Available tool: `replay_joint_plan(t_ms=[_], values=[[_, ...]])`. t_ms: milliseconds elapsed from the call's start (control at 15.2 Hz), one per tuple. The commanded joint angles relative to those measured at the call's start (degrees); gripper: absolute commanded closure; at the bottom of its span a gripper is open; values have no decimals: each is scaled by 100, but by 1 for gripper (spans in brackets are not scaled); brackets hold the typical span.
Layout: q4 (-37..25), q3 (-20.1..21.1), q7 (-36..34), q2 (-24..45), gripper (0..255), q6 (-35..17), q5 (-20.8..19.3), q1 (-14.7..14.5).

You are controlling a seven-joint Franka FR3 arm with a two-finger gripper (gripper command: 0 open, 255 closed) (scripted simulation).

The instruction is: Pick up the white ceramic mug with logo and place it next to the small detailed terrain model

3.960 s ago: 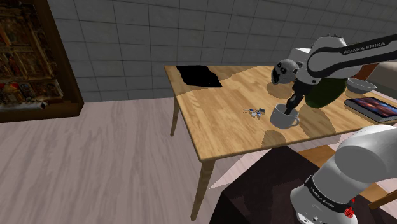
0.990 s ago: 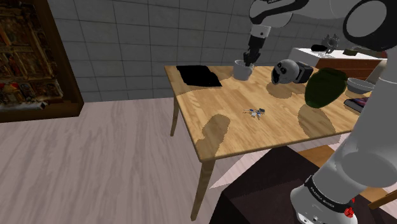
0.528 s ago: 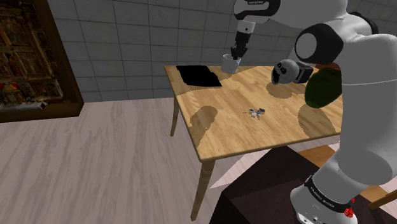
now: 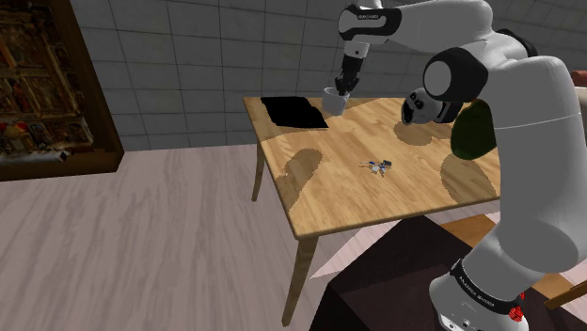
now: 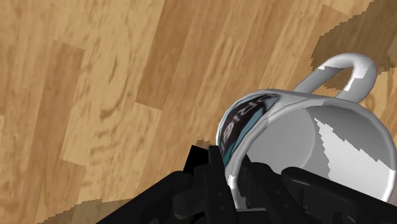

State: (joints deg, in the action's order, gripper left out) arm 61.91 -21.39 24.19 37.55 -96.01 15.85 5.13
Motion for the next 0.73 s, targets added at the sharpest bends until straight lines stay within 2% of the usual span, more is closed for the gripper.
replay_joint_plan(t_ms=[0,660], values=[[185,0,10,-29,255,-156,-3,-39],[898,22,105,14,255,-892,42,-130]])
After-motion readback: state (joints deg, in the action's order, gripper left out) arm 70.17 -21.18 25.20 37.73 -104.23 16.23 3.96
